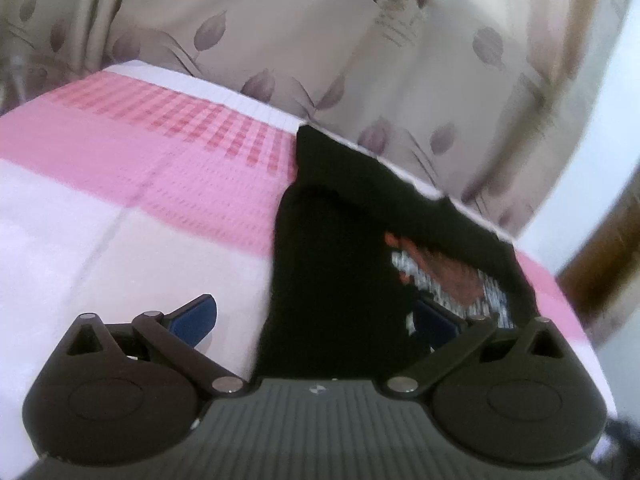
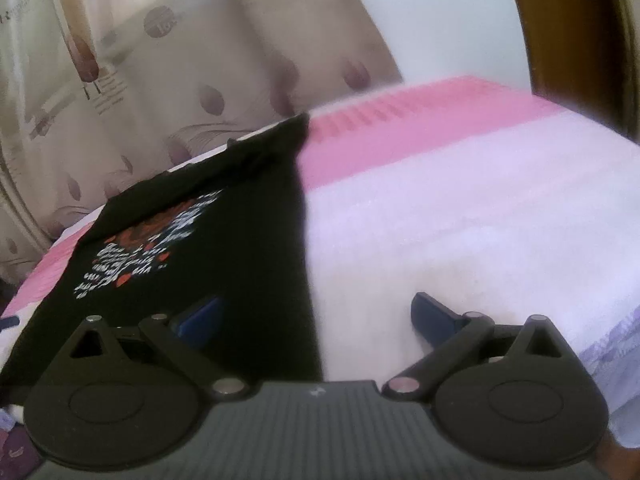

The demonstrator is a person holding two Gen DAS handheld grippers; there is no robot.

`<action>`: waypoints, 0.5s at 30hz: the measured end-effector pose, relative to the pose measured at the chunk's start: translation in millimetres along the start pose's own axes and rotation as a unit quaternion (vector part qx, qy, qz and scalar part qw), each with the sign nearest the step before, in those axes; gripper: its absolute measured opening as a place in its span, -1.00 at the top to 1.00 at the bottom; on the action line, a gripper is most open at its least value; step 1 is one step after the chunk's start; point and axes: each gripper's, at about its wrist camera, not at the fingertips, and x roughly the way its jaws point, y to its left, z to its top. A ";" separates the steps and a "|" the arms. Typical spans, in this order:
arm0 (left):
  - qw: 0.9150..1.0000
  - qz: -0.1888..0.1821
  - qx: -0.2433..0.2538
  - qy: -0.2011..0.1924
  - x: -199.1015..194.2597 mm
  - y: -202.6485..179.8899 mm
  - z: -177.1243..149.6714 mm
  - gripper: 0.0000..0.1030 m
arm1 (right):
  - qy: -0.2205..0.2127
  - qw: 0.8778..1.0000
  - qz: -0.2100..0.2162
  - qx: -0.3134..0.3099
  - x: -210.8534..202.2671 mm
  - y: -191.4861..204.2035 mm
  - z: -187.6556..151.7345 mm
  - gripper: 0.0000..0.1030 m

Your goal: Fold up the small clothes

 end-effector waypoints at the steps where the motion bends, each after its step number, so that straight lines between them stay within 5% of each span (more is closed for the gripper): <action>1: 1.000 -0.004 0.012 0.014 -9.0 1.8 -3.6 -1.00 | -0.001 1.000 0.006 0.002 -1.4 -0.3 -1.2 -0.98; 5: 0.998 0.002 0.045 0.034 -31.6 5.9 -20.2 -0.97 | -0.002 0.999 0.034 0.016 -7.4 -3.0 -9.3 -0.99; 9: 0.996 -0.021 0.040 0.075 -32.8 12.5 -36.9 -0.46 | 0.002 0.997 0.069 0.031 -11.6 -10.8 -11.1 -0.99; 12: 0.994 -0.028 0.078 0.074 -31.5 2.5 -43.7 -0.46 | 0.002 0.993 0.104 0.061 -13.4 -22.9 -10.1 -0.99; 15: 0.989 -0.054 0.103 0.086 -31.4 -3.9 -47.7 -0.23 | 0.013 0.984 0.154 0.088 -13.9 -39.4 -8.2 -0.99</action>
